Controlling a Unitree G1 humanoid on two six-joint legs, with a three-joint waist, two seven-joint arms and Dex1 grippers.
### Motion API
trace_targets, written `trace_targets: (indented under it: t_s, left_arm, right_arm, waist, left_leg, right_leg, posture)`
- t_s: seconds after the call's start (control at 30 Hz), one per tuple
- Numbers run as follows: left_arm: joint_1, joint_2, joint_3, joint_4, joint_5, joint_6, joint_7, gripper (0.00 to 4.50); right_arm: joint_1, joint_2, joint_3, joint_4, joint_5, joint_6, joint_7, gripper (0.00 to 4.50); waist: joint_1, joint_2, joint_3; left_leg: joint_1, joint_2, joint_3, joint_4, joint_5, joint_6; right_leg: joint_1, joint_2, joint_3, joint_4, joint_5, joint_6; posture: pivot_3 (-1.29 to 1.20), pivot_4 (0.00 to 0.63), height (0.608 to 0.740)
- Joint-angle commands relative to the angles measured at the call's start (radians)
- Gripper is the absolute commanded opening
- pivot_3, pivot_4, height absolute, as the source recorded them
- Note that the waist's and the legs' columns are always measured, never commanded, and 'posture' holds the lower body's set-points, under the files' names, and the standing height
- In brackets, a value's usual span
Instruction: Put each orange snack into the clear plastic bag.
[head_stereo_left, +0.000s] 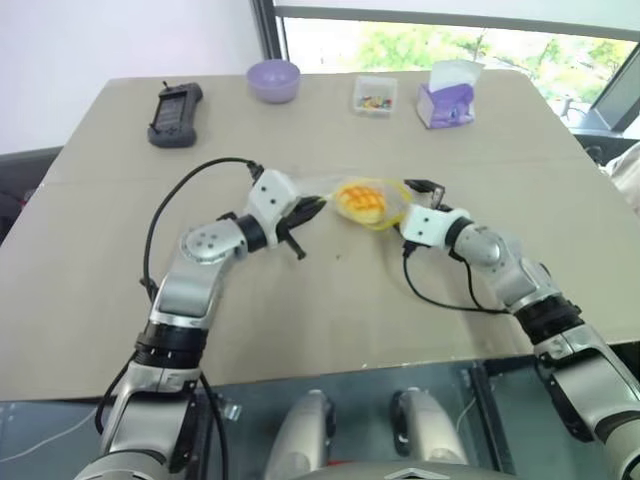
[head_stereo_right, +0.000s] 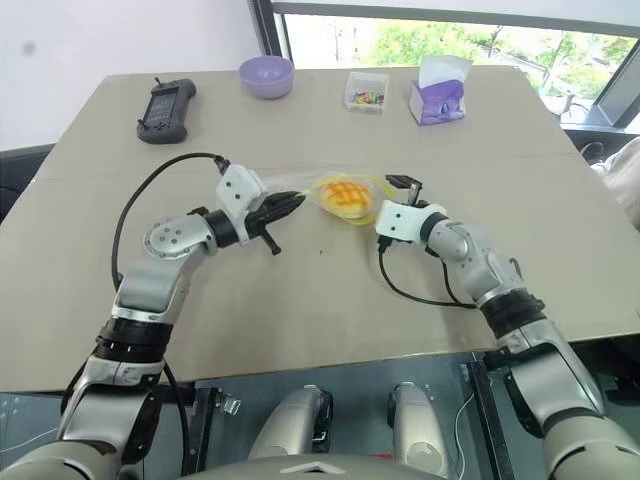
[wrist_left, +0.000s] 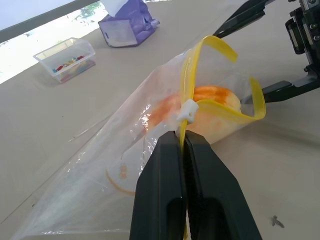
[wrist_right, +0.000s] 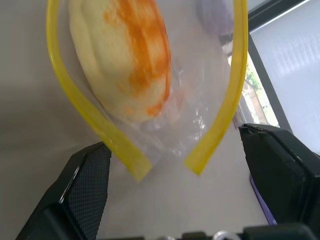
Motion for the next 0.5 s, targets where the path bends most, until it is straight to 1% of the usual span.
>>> trace_targets:
  t_s: [0.03,0.13,0.17,0.2,0.23,0.3,0.4,0.43,0.47,0.5]
  left_arm:
    - [0.013,0.018,0.007,-0.055,0.006,-0.030,-0.002,0.00]
    - [0.028,0.030,0.001,-0.059,0.023,-0.052,-0.005,0.00]
    - [0.032,0.031,0.000,-0.061,0.025,-0.057,-0.005,0.00]
    - [0.036,0.032,0.000,-0.063,0.026,-0.061,-0.006,0.00]
    - [0.040,0.035,-0.001,-0.065,0.029,-0.068,-0.007,0.00]
    - [0.049,0.041,-0.003,-0.067,0.036,-0.085,-0.010,0.00]
    - [0.064,0.050,-0.007,-0.070,0.053,-0.127,-0.015,0.00]
    - [0.069,0.054,-0.008,-0.068,0.060,-0.147,-0.017,0.00]
    - [0.073,0.059,-0.010,-0.065,0.067,-0.168,-0.020,0.00]
    - [0.076,0.063,-0.012,-0.061,0.072,-0.191,-0.024,0.00]
  right_arm:
    - [-0.032,0.006,-0.033,-0.005,0.051,-0.030,0.015,4.46]
    - [-0.034,0.014,-0.041,-0.001,0.094,-0.032,0.055,4.46]
    - [-0.036,0.014,-0.041,0.003,0.101,-0.034,0.064,4.06]
    - [-0.038,0.014,-0.040,0.009,0.105,-0.036,0.071,3.92]
    - [-0.040,0.012,-0.039,0.015,0.109,-0.039,0.078,3.58]
    - [-0.043,0.012,-0.043,0.023,0.126,-0.042,0.094,2.70]
    - [-0.051,0.003,-0.050,0.024,0.139,-0.047,0.111,1.20]
    - [-0.054,-0.001,-0.054,0.022,0.147,-0.047,0.118,0.88]
    - [-0.057,-0.005,-0.057,0.021,0.152,-0.047,0.124,0.34]
    - [-0.060,-0.010,-0.061,0.020,0.159,-0.047,0.132,0.03]
  waist:
    - [0.000,0.000,0.000]
    - [0.000,0.000,0.000]
    - [0.001,0.000,0.000]
    - [0.001,0.000,0.000]
    - [0.001,0.000,0.000]
    - [0.000,0.000,0.000]
    - [0.001,0.000,0.000]
    - [0.000,0.000,0.000]
    - [0.000,0.000,0.000]
    - [0.001,0.000,0.000]
  left_leg:
    - [0.000,0.000,0.000,0.000,0.000,0.000]
    - [0.000,0.000,-0.001,0.000,0.000,0.000]
    - [0.000,0.000,-0.001,0.000,0.000,0.000]
    - [0.000,0.000,-0.001,0.000,0.000,0.000]
    - [0.000,0.000,-0.001,0.000,0.000,0.000]
    - [0.000,0.000,-0.001,0.000,0.000,0.000]
    - [0.000,0.000,-0.001,0.000,0.000,0.000]
    - [0.000,0.000,-0.001,0.000,0.000,0.000]
    - [0.000,0.000,-0.001,0.000,0.000,0.000]
    - [0.000,0.000,-0.001,0.000,0.000,0.000]
  right_leg:
    - [0.000,0.000,0.000,0.000,0.000,0.000]
    - [0.000,0.000,0.000,0.000,0.000,0.000]
    - [0.000,0.000,0.000,0.000,0.000,0.000]
    - [0.000,0.000,0.000,0.000,0.000,0.000]
    - [0.000,0.000,0.000,0.000,0.000,0.000]
    - [0.000,0.000,0.000,0.000,0.000,0.000]
    - [0.000,0.000,0.000,0.000,0.000,0.000]
    - [0.000,0.000,0.000,0.000,0.000,0.000]
    - [0.000,0.000,0.000,0.000,0.000,0.000]
    - [0.000,0.000,0.000,0.000,0.000,0.000]
  posture:
    - [0.00,0.150,0.740]
    - [0.00,0.150,0.740]
    - [0.00,0.150,0.740]
    - [0.00,0.150,0.740]
    - [0.00,0.150,0.740]
    - [0.00,0.150,0.740]
    - [0.00,0.150,0.740]
    - [0.00,0.150,0.740]
    - [0.00,0.150,0.740]
    - [0.00,0.150,0.740]
